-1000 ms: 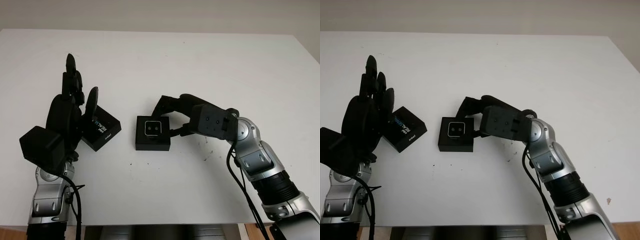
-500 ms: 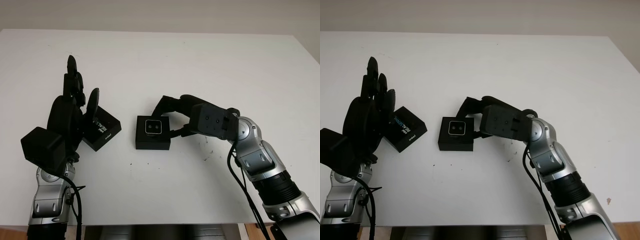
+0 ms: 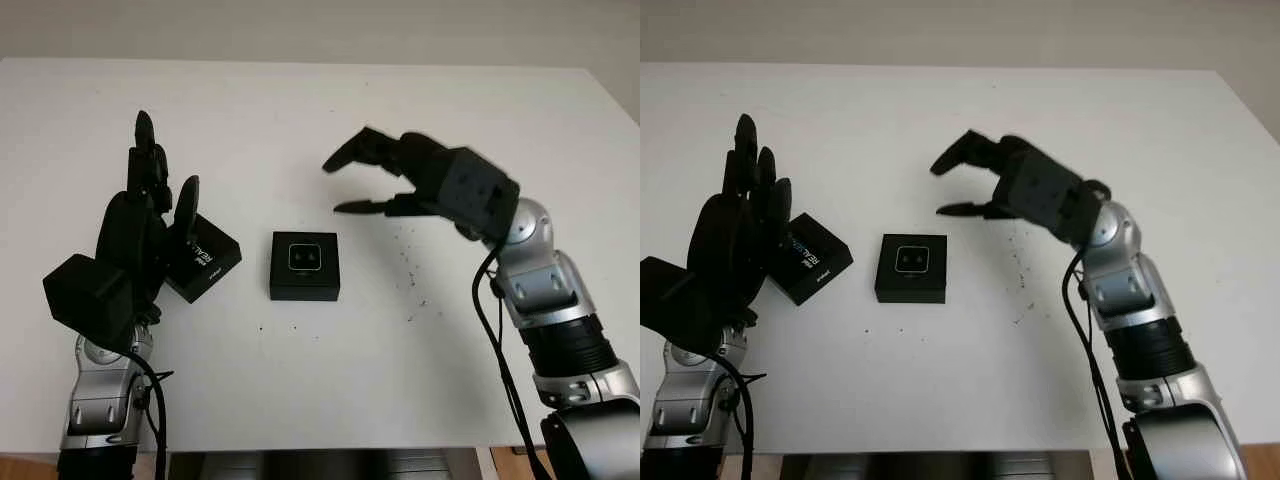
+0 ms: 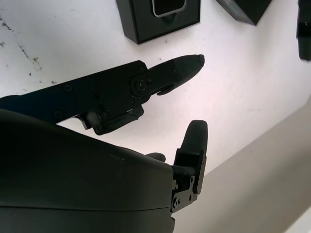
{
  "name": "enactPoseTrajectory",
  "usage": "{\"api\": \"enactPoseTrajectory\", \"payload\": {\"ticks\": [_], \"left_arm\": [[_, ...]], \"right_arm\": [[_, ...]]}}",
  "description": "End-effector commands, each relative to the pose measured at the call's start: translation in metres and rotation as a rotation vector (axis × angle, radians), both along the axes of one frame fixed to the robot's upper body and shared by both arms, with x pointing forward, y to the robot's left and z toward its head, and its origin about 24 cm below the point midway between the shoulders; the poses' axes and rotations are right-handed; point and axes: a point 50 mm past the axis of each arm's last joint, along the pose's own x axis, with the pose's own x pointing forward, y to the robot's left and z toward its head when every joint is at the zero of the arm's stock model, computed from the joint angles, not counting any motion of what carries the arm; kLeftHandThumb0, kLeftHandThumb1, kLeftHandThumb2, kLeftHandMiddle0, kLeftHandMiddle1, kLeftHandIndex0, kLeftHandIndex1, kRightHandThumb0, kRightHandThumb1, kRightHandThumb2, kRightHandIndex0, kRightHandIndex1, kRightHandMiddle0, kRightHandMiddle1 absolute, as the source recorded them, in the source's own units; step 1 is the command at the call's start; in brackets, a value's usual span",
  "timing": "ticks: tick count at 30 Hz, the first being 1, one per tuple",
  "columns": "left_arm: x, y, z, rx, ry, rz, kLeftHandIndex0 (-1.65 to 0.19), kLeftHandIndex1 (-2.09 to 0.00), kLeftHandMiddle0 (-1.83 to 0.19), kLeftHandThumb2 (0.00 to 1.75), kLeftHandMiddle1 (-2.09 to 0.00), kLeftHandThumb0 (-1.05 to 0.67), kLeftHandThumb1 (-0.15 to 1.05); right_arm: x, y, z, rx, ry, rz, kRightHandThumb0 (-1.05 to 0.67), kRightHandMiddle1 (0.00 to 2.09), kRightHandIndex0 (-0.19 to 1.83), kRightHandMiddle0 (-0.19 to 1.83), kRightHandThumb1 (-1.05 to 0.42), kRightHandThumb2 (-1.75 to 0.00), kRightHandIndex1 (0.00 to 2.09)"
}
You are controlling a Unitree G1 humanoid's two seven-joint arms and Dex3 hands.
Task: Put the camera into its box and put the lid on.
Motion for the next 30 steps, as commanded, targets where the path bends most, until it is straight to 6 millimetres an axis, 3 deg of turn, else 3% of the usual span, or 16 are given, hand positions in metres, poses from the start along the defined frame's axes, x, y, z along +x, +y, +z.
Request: {"api": "enactPoseTrajectory", "payload": {"ticks": [1, 7, 11, 14, 18, 20, 23, 26, 30], "left_arm": [[0.002, -0.001, 0.004, -0.005, -0.02, -0.008, 0.18, -0.04, 0.19, 0.49, -0.05, -0.83, 1.05], [0.002, 0.002, 0.007, 0.001, -0.027, 0.005, 0.18, -0.05, 0.18, 0.48, -0.05, -0.85, 1.05], [0.006, 0.01, 0.016, 0.026, -0.057, 0.003, 0.16, -0.06, 0.15, 0.41, -0.06, -0.77, 1.05], [0.009, 0.017, 0.024, 0.071, -0.086, 0.021, 0.0, -0.13, -0.02, 0.28, -0.11, -0.62, 1.05], [0.016, 0.036, 0.044, 0.19, -0.124, 0.028, -0.36, -0.3, -0.5, 0.11, -0.18, -0.43, 1.04], [0.02, 0.05, 0.061, 0.283, -0.119, 0.007, -0.41, -0.32, -0.59, 0.07, -0.21, -0.4, 1.02], [0.023, 0.066, 0.088, 0.506, -0.06, -0.025, -0.37, -0.28, -0.56, 0.03, -0.19, -0.45, 0.92], [0.026, 0.073, 0.11, 0.739, 0.018, -0.099, -0.32, -0.16, -0.41, 0.04, -0.1, -0.46, 0.81], [0.032, 0.08, 0.119, 1.0, 0.117, -0.225, -0.2, -0.06, -0.19, 0.04, -0.01, -0.51, 0.76]], "right_arm": [[0.0, 0.0, 0.006, 0.027, -0.014, -0.004, -0.45, 1.3, 0.14, -0.01, -0.95, -0.05, 0.32], [-0.003, -0.005, 0.005, 0.233, -0.035, -0.014, -0.4, 1.38, 0.18, -0.03, -0.97, -0.06, 0.37], [-0.009, -0.006, -0.005, 0.324, -0.049, -0.031, -0.43, 1.38, 0.11, -0.06, -0.99, -0.05, 0.79], [-0.016, -0.006, -0.01, 0.351, -0.046, -0.05, -0.47, 1.3, 0.09, -0.06, -1.01, -0.06, 0.88], [-0.025, -0.015, -0.013, 0.405, -0.015, -0.059, -0.45, 1.27, 0.07, -0.07, -1.02, -0.06, 0.89], [-0.027, -0.023, -0.015, 0.404, 0.0, -0.081, -0.43, 1.27, 0.07, -0.04, -1.02, -0.06, 0.89], [-0.031, -0.033, -0.016, 0.398, 0.026, -0.115, -0.42, 1.19, 0.08, -0.02, -1.02, -0.06, 0.84], [-0.033, -0.038, -0.017, 0.399, 0.04, -0.134, -0.41, 1.18, 0.08, -0.03, -1.02, -0.05, 0.81], [-0.035, -0.046, -0.018, 0.425, 0.067, -0.134, -0.38, 1.13, 0.05, -0.05, -1.04, -0.06, 0.75]]}}
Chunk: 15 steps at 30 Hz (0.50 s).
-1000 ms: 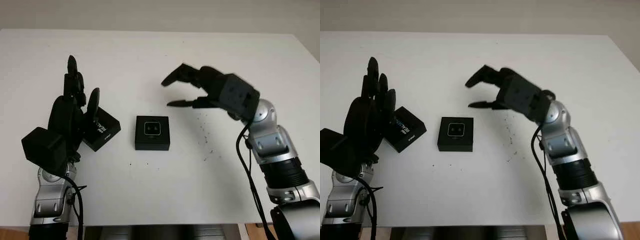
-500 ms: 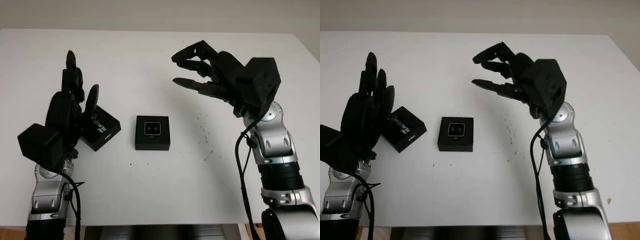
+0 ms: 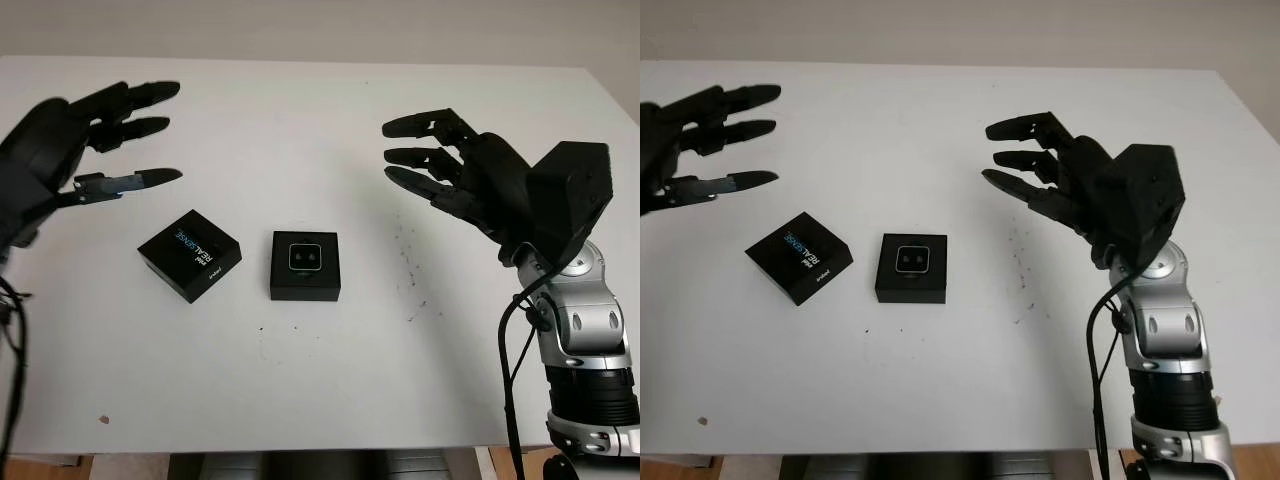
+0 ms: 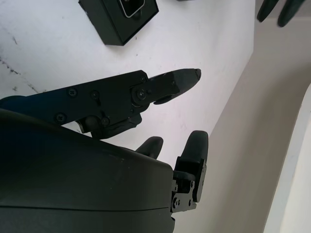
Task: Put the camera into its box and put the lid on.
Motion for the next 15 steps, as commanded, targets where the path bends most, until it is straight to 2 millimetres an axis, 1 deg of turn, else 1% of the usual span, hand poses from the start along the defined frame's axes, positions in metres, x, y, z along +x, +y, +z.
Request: {"api": "enactPoseTrajectory", "payload": {"ticks": [1, 3, 7, 10, 13, 15], "left_arm": [[0.002, 0.002, 0.003, 0.117, 0.058, -0.013, -0.18, -0.05, -0.14, 0.04, -0.01, -0.54, 0.76], [0.003, 0.001, 0.003, 0.23, 0.091, -0.027, -0.14, -0.04, -0.09, 0.04, -0.02, -0.58, 0.75], [0.002, -0.007, 0.002, 0.442, 0.113, -0.057, -0.07, -0.03, -0.04, 0.05, -0.03, -0.54, 0.73], [0.003, -0.012, 0.002, 0.578, 0.093, -0.093, -0.04, -0.03, -0.03, 0.06, -0.04, -0.53, 0.74], [0.005, -0.016, 0.001, 0.701, 0.053, -0.126, -0.02, -0.03, -0.01, 0.06, -0.04, -0.57, 0.76], [0.008, -0.021, 0.0, 0.792, 0.059, -0.123, 0.02, -0.03, 0.02, 0.07, -0.03, -0.59, 0.78]], "right_arm": [[-0.004, -0.007, 0.004, -0.004, -0.007, -0.011, -0.37, 1.12, 0.05, -0.05, -1.04, -0.06, 0.74], [-0.005, -0.01, 0.004, -0.01, -0.007, -0.013, -0.36, 1.11, 0.04, -0.06, -1.04, -0.06, 0.72], [-0.005, -0.016, 0.005, -0.022, 0.003, -0.032, -0.37, 1.13, 0.06, -0.06, -1.04, -0.06, 0.71], [-0.005, -0.018, 0.006, -0.018, 0.013, -0.041, -0.36, 1.13, 0.05, -0.06, -1.05, -0.06, 0.69], [-0.005, -0.017, 0.007, -0.024, 0.015, -0.047, -0.34, 1.14, 0.05, -0.06, -1.05, -0.07, 0.66], [-0.005, -0.016, 0.006, -0.041, 0.008, -0.053, -0.34, 1.15, 0.05, -0.06, -1.05, -0.07, 0.66]]}}
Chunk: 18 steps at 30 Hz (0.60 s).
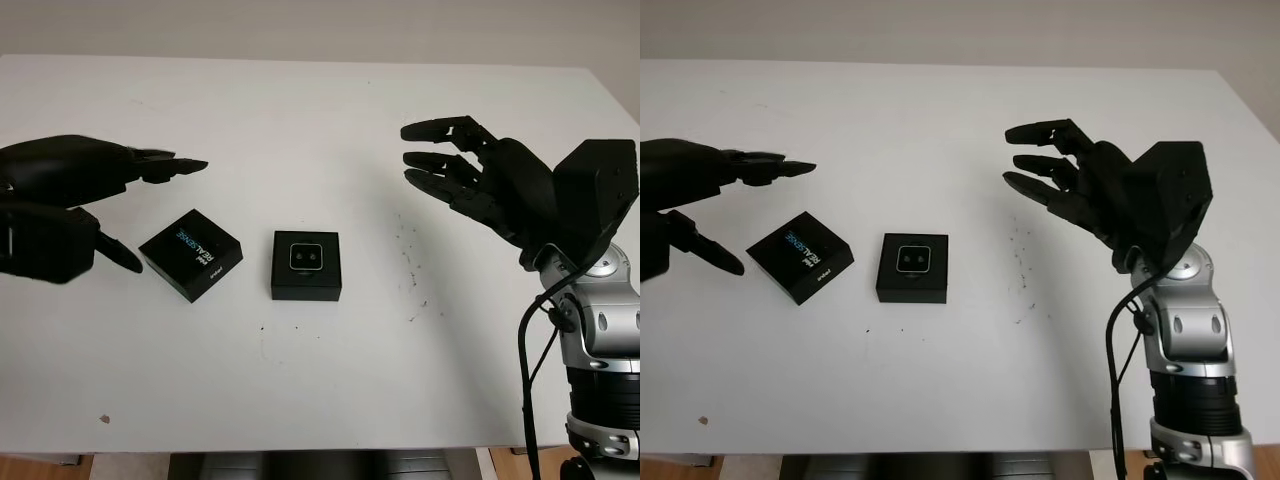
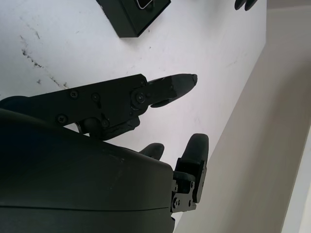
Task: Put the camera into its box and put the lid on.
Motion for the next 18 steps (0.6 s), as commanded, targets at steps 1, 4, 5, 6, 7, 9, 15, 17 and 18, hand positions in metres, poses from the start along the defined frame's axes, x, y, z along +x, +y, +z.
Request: {"api": "enactPoseTrajectory", "payload": {"ticks": [1, 4, 5, 6, 7, 9, 15, 17, 18], "left_arm": [[0.002, -0.002, 0.006, 0.089, -0.021, 0.0, 0.03, -0.03, 0.02, 0.06, -0.03, -0.58, 0.78], [0.008, -0.006, -0.001, 0.131, -0.029, -0.013, 0.06, -0.03, 0.03, 0.05, -0.04, -0.58, 0.77], [0.01, -0.006, -0.005, 0.127, -0.035, -0.018, 0.07, -0.03, 0.04, 0.05, -0.04, -0.58, 0.77], [0.012, -0.006, -0.007, 0.122, -0.042, -0.026, 0.08, -0.03, 0.03, 0.05, -0.04, -0.58, 0.76], [0.014, -0.006, -0.01, 0.12, -0.05, -0.035, 0.09, -0.03, 0.03, 0.05, -0.05, -0.59, 0.76], [0.018, -0.007, -0.013, 0.119, -0.061, -0.042, 0.1, -0.03, 0.04, 0.06, -0.05, -0.6, 0.77], [0.03, -0.014, -0.02, 0.143, -0.042, -0.036, 0.13, -0.04, 0.05, 0.06, -0.05, -0.6, 0.79], [0.032, -0.016, -0.022, 0.132, -0.03, -0.041, 0.14, -0.04, 0.05, 0.06, -0.05, -0.59, 0.8], [0.033, -0.017, -0.023, 0.123, -0.021, -0.04, 0.14, -0.04, 0.06, 0.06, -0.05, -0.58, 0.8]], "right_arm": [[-0.002, 0.0, 0.007, -0.023, -0.038, 0.002, -0.34, 1.15, 0.06, -0.06, -1.05, -0.07, 0.65], [-0.001, 0.0, 0.004, -0.026, -0.047, 0.0, -0.35, 1.19, 0.07, -0.05, -1.04, -0.06, 0.65], [-0.001, 0.0, 0.003, -0.025, -0.046, -0.003, -0.35, 1.19, 0.08, -0.05, -1.04, -0.06, 0.65], [-0.001, 0.0, 0.003, -0.022, -0.046, -0.007, -0.36, 1.2, 0.09, -0.04, -1.04, -0.06, 0.65], [-0.001, 0.0, 0.003, -0.02, -0.044, -0.009, -0.37, 1.21, 0.1, -0.04, -1.04, -0.06, 0.65], [-0.002, -0.001, 0.002, -0.015, -0.038, -0.013, -0.36, 1.2, 0.1, -0.04, -1.04, -0.05, 0.65], [-0.004, -0.003, 0.001, -0.013, -0.036, -0.019, -0.35, 1.21, 0.11, -0.06, -1.04, -0.05, 0.64], [-0.005, -0.004, 0.001, -0.006, -0.032, -0.026, -0.35, 1.21, 0.11, -0.07, -1.04, -0.05, 0.64], [-0.005, -0.004, 0.001, 0.0, -0.028, -0.03, -0.35, 1.2, 0.11, -0.07, -1.04, -0.05, 0.64]]}}
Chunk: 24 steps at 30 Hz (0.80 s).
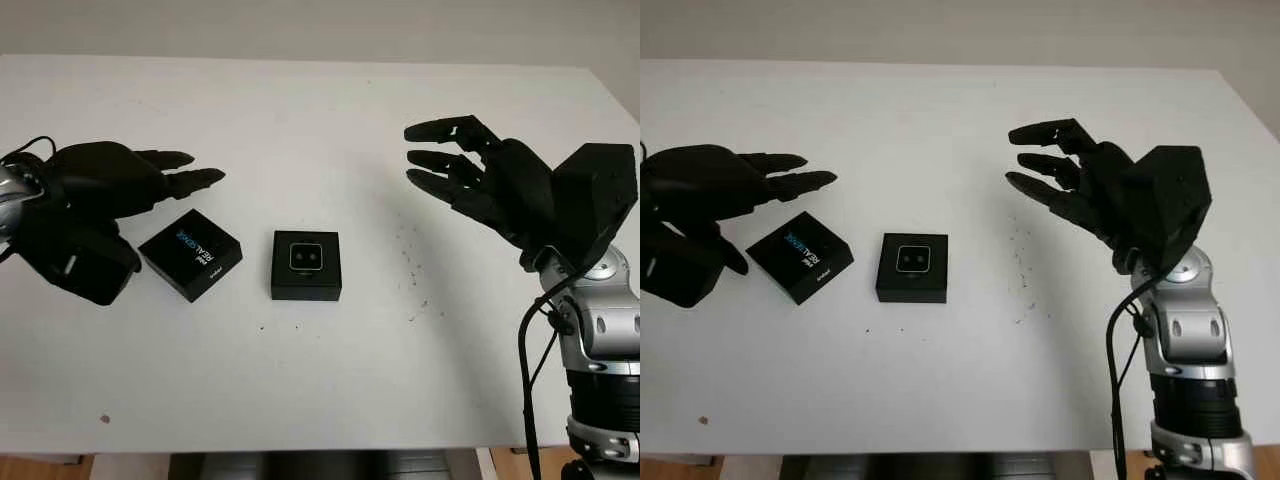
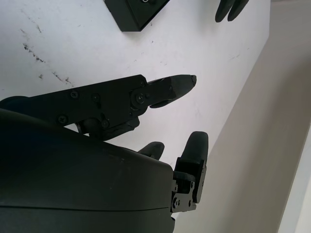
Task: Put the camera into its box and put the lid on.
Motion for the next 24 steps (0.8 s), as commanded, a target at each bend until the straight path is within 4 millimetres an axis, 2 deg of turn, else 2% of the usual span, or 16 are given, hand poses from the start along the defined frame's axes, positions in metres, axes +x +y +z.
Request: {"api": "enactPoseTrajectory", "payload": {"ticks": [1, 7, 19, 24], "left_arm": [[0.003, -0.003, 0.005, -0.018, -0.002, -0.004, 0.14, -0.04, 0.06, 0.06, -0.05, -0.57, 0.8], [0.003, -0.005, -0.004, -0.036, 0.051, 0.0, 0.1, -0.07, 0.04, 0.05, -0.06, -0.53, 0.79], [-0.002, -0.006, -0.022, 0.035, 0.132, -0.005, 0.06, -0.07, 0.03, 0.05, -0.06, -0.51, 0.79], [-0.003, -0.004, -0.03, -0.002, 0.168, 0.008, 0.04, -0.07, 0.0, 0.05, -0.07, -0.47, 0.79]], "right_arm": [[-0.003, -0.002, 0.004, 0.011, -0.011, -0.014, -0.35, 1.2, 0.11, -0.08, -1.04, -0.05, 0.64], [-0.004, -0.003, 0.006, 0.017, 0.0, -0.027, -0.35, 1.16, 0.1, -0.07, -1.03, -0.05, 0.63], [-0.003, -0.004, 0.009, 0.009, -0.007, -0.032, -0.34, 1.13, 0.09, -0.05, -1.04, -0.06, 0.62], [-0.002, -0.004, 0.01, 0.001, -0.009, -0.035, -0.33, 1.13, 0.1, -0.05, -1.04, -0.06, 0.62]]}}
